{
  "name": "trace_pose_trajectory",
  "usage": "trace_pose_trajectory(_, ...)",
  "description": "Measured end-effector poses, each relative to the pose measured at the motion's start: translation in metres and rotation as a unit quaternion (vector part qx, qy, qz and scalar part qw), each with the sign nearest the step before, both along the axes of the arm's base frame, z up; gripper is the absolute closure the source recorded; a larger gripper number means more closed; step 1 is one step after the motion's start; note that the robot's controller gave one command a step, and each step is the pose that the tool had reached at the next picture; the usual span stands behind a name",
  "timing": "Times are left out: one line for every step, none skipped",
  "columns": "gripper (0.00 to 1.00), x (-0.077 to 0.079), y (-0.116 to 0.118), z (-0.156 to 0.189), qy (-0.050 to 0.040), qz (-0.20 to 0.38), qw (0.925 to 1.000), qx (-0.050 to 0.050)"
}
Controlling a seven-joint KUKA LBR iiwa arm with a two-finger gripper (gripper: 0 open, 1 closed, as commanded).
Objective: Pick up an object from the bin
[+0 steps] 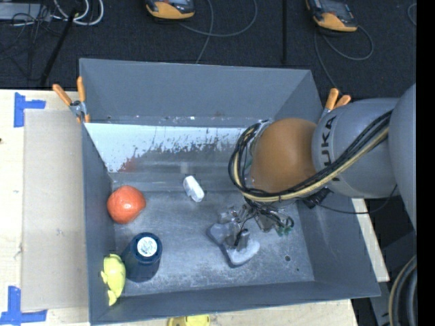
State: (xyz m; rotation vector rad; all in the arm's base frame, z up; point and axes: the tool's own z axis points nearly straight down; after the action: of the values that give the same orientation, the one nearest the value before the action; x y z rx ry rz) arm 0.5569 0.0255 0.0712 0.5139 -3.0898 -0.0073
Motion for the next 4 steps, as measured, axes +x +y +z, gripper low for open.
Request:
trace_pose_trajectory(1.0, 0.0, 0.0, 0.0, 0.0001, 0.0, 1.0, 0.0)
trace_pose_trajectory(1.0, -0.001, 0.0, 0.003, 0.0001, 0.0, 1.0, 0.0)
trace_pose_trajectory(1.0, 0.0, 0.0, 0.012, -0.0029, 0.0, 1.0, -0.001)
trace_pose_trajectory(1.0, 0.001, -0.001, 0.021, -0.0052, -0.001, 1.0, -0.001)
